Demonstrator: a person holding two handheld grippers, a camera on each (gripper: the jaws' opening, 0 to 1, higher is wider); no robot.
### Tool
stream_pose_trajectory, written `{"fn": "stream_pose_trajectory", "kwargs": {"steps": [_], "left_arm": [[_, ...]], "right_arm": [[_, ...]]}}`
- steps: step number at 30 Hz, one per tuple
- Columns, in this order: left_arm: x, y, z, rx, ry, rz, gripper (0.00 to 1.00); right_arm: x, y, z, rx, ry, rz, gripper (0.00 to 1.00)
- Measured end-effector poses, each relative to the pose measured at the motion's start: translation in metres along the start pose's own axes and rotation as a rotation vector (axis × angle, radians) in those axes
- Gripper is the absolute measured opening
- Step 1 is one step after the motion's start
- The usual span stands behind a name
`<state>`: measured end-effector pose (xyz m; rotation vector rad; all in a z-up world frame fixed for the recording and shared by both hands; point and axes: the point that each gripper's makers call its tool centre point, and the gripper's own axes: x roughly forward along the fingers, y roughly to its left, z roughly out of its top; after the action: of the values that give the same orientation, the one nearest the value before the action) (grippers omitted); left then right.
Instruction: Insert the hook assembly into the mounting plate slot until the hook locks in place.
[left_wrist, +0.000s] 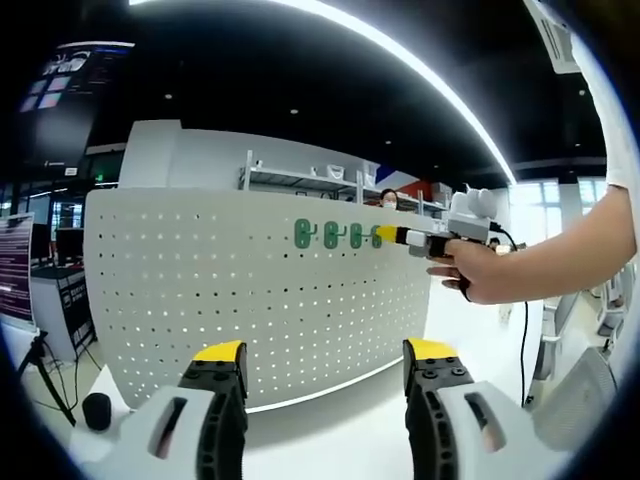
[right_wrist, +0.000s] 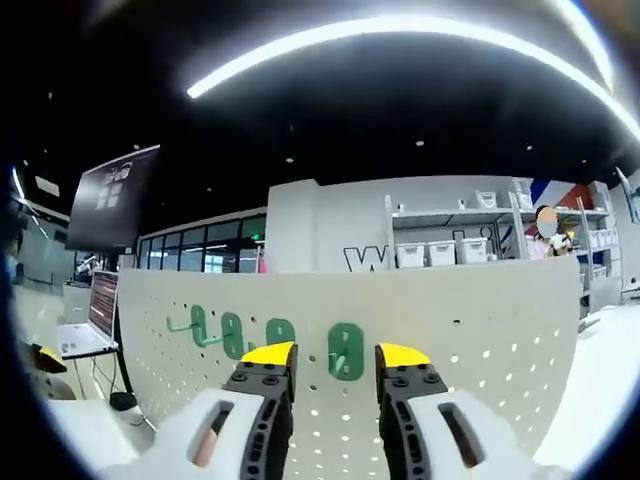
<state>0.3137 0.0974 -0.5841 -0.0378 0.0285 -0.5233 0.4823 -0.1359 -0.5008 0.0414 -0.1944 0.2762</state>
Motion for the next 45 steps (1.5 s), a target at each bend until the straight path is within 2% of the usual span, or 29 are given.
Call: {"fn": "stream_pose_trajectory", "kwargs": {"steps": [7, 12, 18, 23, 28, 45], "left_arm": [[0.000, 0.000, 0.002, 0.004, -0.006, -0.002, 0.65], [-0.001, 0.000, 0.003, 0.000, -0.009, 0.000, 0.65], [-0.001, 0.000, 0.003, -0.002, -0.008, -0.003, 0.65], [-0.001, -0.001, 0.003, -0.006, -0.010, -0.007, 0.65], [0.001, -0.003, 0.002, 0.004, -0.002, -0.017, 0.65], [0.002, 0.000, 0.007, -0.004, -0.022, -0.021, 0.67]], "right_arm": [[0.001, -0.002, 0.002, 0.005, -0.003, 0.019, 0.29], [-0.005, 0.006, -0.003, 0.023, 0.021, 0.121, 0.27], [-0.011, 0.008, -0.001, 0.106, 0.003, 0.182, 0.30], [-0.012, 0.014, -0.005, 0.059, 0.025, 0.200, 0.31], [-0.019, 0.015, -0.009, 0.058, 0.033, 0.221, 0.31], [-0.060, 0.017, -0.019, 0.029, 0.063, 0.256, 0.35]]}}
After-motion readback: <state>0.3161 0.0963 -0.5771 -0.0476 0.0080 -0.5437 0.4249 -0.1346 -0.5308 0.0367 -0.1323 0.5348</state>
